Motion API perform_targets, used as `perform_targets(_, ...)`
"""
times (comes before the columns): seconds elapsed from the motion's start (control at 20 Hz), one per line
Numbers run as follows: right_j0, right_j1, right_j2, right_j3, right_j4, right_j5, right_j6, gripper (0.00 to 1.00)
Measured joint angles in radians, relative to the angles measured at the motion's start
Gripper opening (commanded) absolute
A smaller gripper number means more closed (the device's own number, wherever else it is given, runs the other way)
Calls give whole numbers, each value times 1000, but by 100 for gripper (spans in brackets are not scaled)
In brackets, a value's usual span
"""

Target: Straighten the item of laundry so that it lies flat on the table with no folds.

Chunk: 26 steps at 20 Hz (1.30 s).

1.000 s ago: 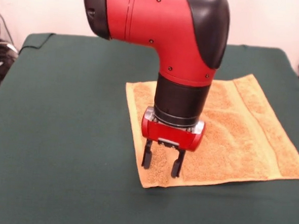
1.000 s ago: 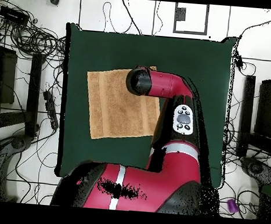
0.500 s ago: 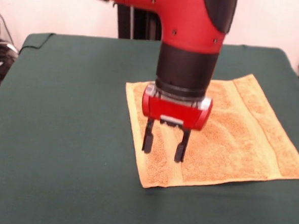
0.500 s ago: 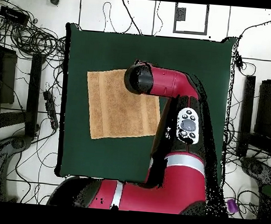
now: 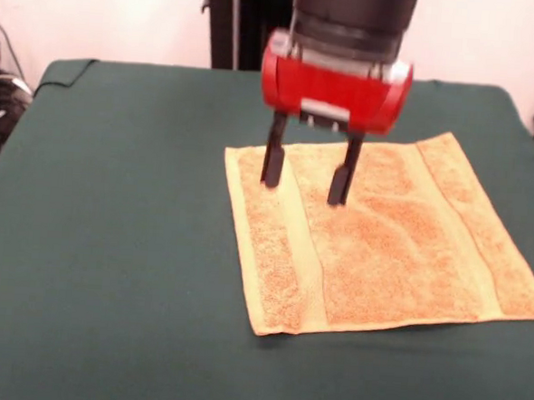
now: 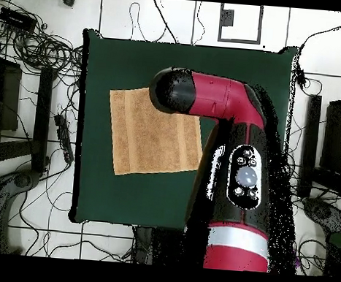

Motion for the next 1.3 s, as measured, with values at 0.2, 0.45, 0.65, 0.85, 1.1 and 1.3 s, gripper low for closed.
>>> perform_targets(0.2, 0, -44, 0, 0, 0, 71, 0, 100)
perform_targets(0.45, 0, -92, 0, 3, 0, 131, 0, 100)
perform_targets(0.65, 0, -131, 0, 14, 0, 152, 0, 100)
perform_targets(0.85, 0, -189, 0, 33, 0, 181, 0, 100)
perform_targets(1.1, 2, -240, 0, 38, -1, 222, 0, 100)
perform_targets(1.3, 4, -271, -1, 38, -1, 250, 0, 100)
